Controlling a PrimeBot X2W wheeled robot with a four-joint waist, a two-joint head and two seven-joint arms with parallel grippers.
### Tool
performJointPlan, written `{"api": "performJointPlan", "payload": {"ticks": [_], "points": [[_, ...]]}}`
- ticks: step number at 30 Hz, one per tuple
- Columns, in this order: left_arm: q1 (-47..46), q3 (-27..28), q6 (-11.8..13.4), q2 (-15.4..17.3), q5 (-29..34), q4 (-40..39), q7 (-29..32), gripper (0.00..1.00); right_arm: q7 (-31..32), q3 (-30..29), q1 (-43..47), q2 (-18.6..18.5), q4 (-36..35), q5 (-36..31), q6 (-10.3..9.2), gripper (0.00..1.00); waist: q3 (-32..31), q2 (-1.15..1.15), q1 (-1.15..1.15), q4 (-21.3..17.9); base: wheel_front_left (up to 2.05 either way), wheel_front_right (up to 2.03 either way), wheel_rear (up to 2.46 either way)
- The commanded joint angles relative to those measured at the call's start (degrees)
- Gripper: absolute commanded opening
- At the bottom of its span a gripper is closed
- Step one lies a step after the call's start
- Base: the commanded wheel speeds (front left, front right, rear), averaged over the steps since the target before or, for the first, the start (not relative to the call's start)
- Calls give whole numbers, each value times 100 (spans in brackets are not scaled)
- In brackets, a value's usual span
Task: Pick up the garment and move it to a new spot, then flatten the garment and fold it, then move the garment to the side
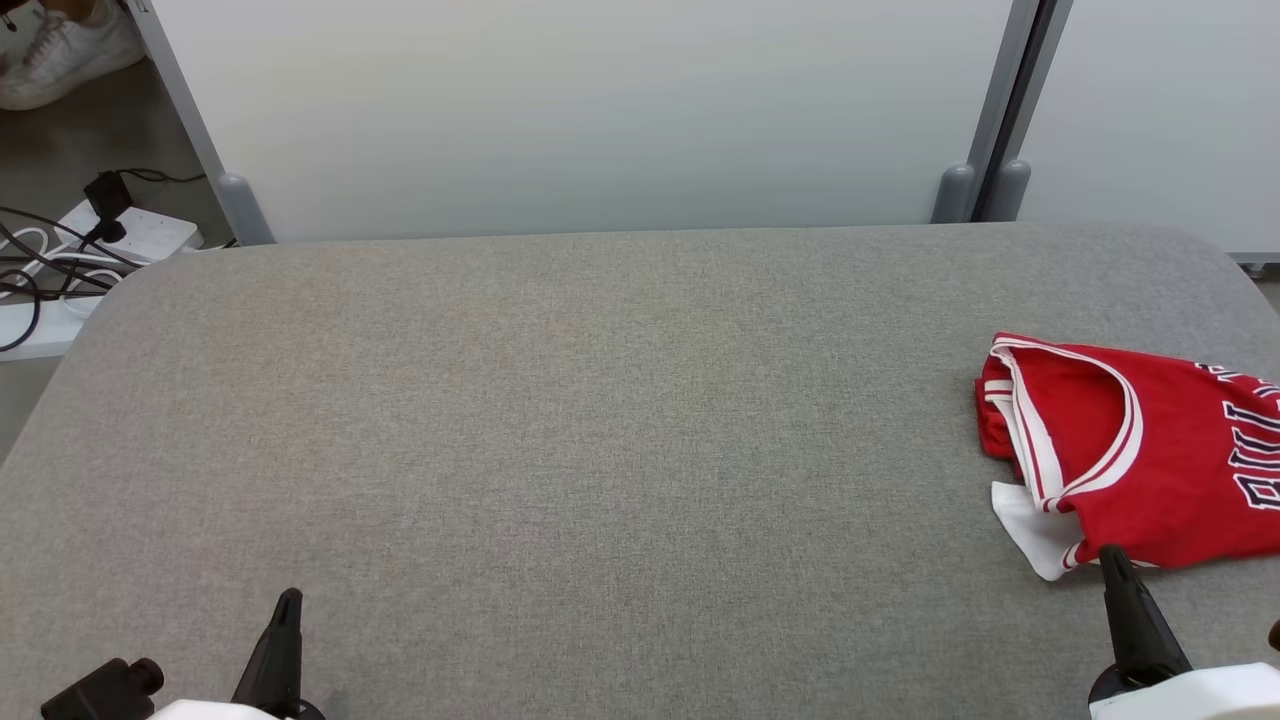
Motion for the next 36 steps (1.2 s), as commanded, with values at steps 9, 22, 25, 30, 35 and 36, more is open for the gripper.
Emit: {"api": "performJointPlan", "payload": {"ticks": [9,22,25,30,35,36], "points": [[-480,299,-176,-83,-567,-34,139,0,138,-33,-359,-44,-2,725,0,0,25,0,0,-18,0,0,0],[-628,480,-323,-257,-1179,70,316,0,268,-72,-505,-22,131,1516,0,0,57,0,0,-41,0,0,0],[-666,526,-360,-301,-1333,96,361,0,300,-82,-542,-16,164,1716,0,0,65,0,0,-47,0,0,0],[-728,603,-422,-374,-1588,140,436,0,355,-99,-603,-6,219,2045,0,0,78,0,0,-57,0,0,0],[-790,678,-483,-447,-1841,183,510,0,409,-116,-663,4,274,2373,0,0,91,0,0,-66,0,0,0],[-802,694,-495,-462,-1892,192,525,0,420,-120,-675,6,285,2439,0,0,94,0,0,-68,0,0,0]]}}
